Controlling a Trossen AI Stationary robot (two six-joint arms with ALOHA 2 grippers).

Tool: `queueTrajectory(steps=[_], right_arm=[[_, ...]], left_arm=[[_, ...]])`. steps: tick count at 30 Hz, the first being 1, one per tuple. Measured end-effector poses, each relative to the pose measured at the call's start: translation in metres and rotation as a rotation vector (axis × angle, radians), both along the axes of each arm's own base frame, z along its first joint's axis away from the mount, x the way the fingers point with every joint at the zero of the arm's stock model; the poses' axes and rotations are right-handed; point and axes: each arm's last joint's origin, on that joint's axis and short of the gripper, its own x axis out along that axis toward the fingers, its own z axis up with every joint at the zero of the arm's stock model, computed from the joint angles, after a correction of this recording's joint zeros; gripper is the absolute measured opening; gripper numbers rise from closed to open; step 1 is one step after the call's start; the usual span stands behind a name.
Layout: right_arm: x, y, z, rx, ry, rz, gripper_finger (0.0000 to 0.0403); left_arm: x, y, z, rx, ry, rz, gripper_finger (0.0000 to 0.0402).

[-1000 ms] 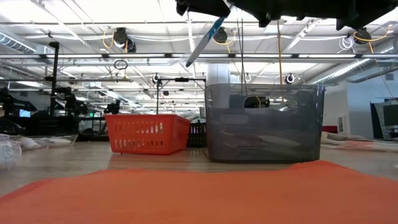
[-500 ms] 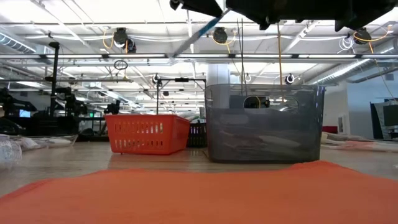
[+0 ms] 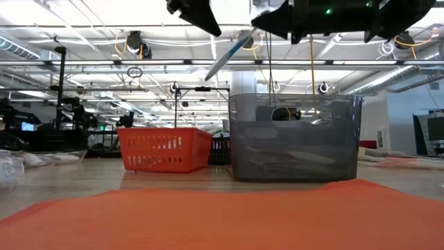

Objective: Pick & Place Toothbrushes
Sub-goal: Put the blue toothbrush into the black bin

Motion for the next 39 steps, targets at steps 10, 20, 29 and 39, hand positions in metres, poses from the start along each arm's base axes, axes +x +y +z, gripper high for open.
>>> queueTrajectory(steps=[10,20,29,39], right_arm=[[0.018,-0.044,-0.014,0.123,0.043,0.008,0.0014],[0.052,-0.077,-0.039,0.204,0.127,0.006,0.0014],[0.077,-0.098,-0.061,0.328,0.199,0.072,0.0014],[0.095,-0.105,-0.074,0.383,0.212,0.094,0.0014]], left_arm=[[0.001,-0.005,-0.002,-0.094,0.017,-0.099,0.0021],[0.001,-0.007,-0.003,-0.126,0.025,-0.14,0.0021],[0.001,-0.008,-0.003,-0.139,0.028,-0.155,0.0021],[0.001,-0.008,-0.003,-0.136,0.03,-0.16,0.0021]])
